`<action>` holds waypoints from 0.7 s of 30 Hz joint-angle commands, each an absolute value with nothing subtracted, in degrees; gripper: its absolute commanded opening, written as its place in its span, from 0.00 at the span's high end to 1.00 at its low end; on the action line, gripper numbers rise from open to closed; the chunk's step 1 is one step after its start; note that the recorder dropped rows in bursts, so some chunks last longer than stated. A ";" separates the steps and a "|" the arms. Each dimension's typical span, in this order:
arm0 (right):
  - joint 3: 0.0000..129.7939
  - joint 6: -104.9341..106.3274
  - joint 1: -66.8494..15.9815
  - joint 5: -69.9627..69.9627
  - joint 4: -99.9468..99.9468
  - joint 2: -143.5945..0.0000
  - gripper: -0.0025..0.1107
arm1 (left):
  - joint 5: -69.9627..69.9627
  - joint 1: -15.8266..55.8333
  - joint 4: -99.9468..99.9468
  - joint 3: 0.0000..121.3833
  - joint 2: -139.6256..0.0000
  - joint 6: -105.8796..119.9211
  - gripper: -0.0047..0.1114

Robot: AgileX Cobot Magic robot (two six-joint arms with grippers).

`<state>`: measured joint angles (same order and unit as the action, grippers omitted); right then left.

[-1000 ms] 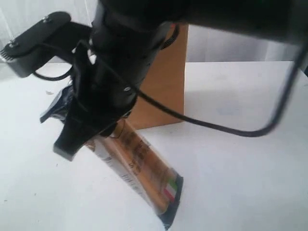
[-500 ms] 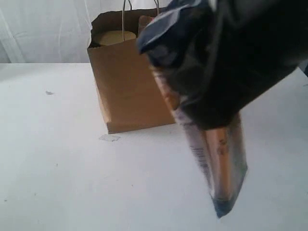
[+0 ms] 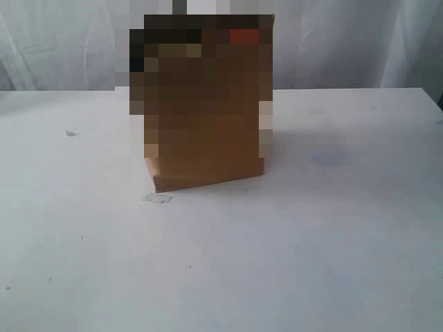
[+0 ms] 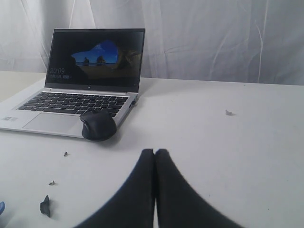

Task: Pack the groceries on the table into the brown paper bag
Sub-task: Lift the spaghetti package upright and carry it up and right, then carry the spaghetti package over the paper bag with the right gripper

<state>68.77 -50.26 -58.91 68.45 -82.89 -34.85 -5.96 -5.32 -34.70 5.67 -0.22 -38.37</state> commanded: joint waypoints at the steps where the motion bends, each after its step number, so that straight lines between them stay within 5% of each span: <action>1: 69.18 -61.71 -58.94 57.96 -90.05 -28.57 0.98 | -5.55 -4.99 -35.01 5.40 0.00 -38.31 0.96; 11: 69.18 -61.31 -58.94 45.49 -84.94 -35.91 0.98 | -5.55 -4.99 -35.01 5.40 0.00 -38.31 0.96; 21: 74.53 -77.18 -57.64 45.66 -99.95 -56.88 0.98 | -5.55 -4.99 -35.01 5.40 0.00 -38.31 0.96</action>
